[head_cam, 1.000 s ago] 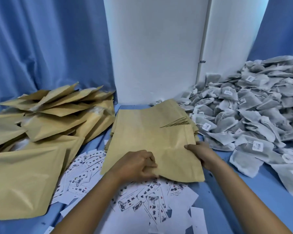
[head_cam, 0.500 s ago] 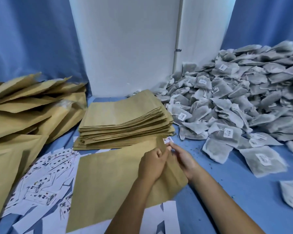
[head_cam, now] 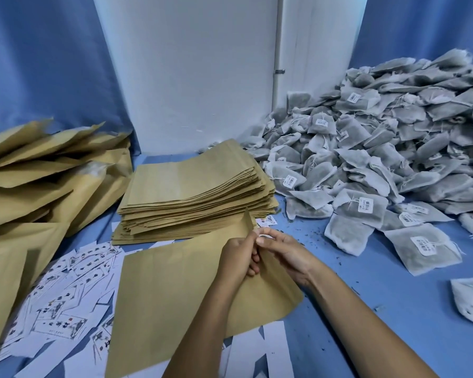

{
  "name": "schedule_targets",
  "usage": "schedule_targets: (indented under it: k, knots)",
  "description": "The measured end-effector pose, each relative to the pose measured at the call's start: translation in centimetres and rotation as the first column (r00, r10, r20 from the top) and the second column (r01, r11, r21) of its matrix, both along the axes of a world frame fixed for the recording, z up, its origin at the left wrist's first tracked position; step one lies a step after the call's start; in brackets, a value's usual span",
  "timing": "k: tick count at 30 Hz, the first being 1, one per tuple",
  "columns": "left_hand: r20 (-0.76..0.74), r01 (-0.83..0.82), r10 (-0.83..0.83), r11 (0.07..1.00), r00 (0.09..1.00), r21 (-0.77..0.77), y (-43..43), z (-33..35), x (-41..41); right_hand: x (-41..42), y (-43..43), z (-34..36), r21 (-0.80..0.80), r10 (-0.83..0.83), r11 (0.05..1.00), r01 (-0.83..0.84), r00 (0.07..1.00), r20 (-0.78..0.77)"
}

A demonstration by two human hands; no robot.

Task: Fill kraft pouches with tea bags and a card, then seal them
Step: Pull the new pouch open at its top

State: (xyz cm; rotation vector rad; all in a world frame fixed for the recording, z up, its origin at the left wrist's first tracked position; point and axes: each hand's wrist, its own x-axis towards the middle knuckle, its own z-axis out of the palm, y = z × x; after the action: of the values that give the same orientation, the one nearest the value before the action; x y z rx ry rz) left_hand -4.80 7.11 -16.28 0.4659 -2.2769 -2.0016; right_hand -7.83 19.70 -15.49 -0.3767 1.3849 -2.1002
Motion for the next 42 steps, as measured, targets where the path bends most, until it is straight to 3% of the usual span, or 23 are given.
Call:
schedule_targets:
  k: [3, 14, 16, 18, 19, 21, 23, 25, 29, 33, 37, 42]
  knots:
    - [0.004, 0.009, -0.009, 1.0, 1.0, -0.003, 0.2, 0.1, 0.3, 0.0, 0.2, 0.0, -0.049, -0.011, 0.999, 0.016, 0.996, 0.093]
    - [0.009, 0.008, -0.008, 0.999, 1.0, 0.049, 0.0, 0.7, 0.6, -0.2, 0.2, 0.1, -0.099, 0.031, 0.995, -0.015, 0.986, 0.164]
    - [0.017, 0.0, 0.0, 1.0, 1.0, 0.022, -0.1, 0.5, 0.7, -0.3, 0.0, -0.2, 0.038, -0.051, 0.998, 0.047, 0.991, 0.122]
    - [0.004, -0.009, 0.01, 0.996, 1.0, -0.091, 0.0, 0.2, 0.8, -0.4, 0.0, -0.4, 0.326, -0.193, 0.922, 0.21, 0.977, -0.086]
    - [-0.051, -0.032, 0.024, 0.986, 0.998, -0.165, 0.2, -0.1, 0.9, -0.4, 0.1, -0.4, 0.367, -0.206, 0.896, 0.25, 0.966, -0.154]
    - [-0.285, -0.131, 0.032, 0.933, 0.958, -0.335, 0.3, -0.1, 1.2, -0.3, 0.2, -0.1, 0.311, -0.149, 0.934, 0.176, 0.983, -0.111]
    - [-0.505, -0.229, -0.067, 0.834, 0.86, -0.501, 0.1, 0.1, 1.5, 0.1, 0.6, 0.3, 0.268, -0.053, 0.961, 0.066, 0.997, -0.055]
    - [-0.622, -0.288, -0.178, 0.767, 0.762, -0.573, -0.3, 0.4, 1.7, 0.4, 1.0, 0.6, 0.311, -0.017, 0.949, 0.045, 0.996, -0.092]
    - [-0.657, -0.272, -0.303, 0.732, 0.69, -0.624, -0.4, 0.6, 2.2, 0.4, 1.2, 1.2, 0.353, -0.113, 0.916, 0.193, 0.966, -0.233]
    - [-0.669, -0.335, -0.285, 0.693, 0.686, -0.638, -0.5, 1.1, 2.0, 0.8, 0.9, 1.7, 0.284, -0.136, 0.937, 0.204, 0.961, -0.24]
    - [-0.716, -0.356, -0.306, 0.706, 0.627, -0.612, -0.5, 1.1, 2.2, 1.1, 0.7, 1.7, 0.266, -0.127, 0.943, 0.198, 0.957, -0.261]
    - [-0.721, -0.362, -0.275, 0.718, 0.636, -0.594, -0.2, 1.3, 2.4, 1.6, 0.2, 1.6, 0.289, -0.108, 0.934, 0.212, 0.935, -0.337]
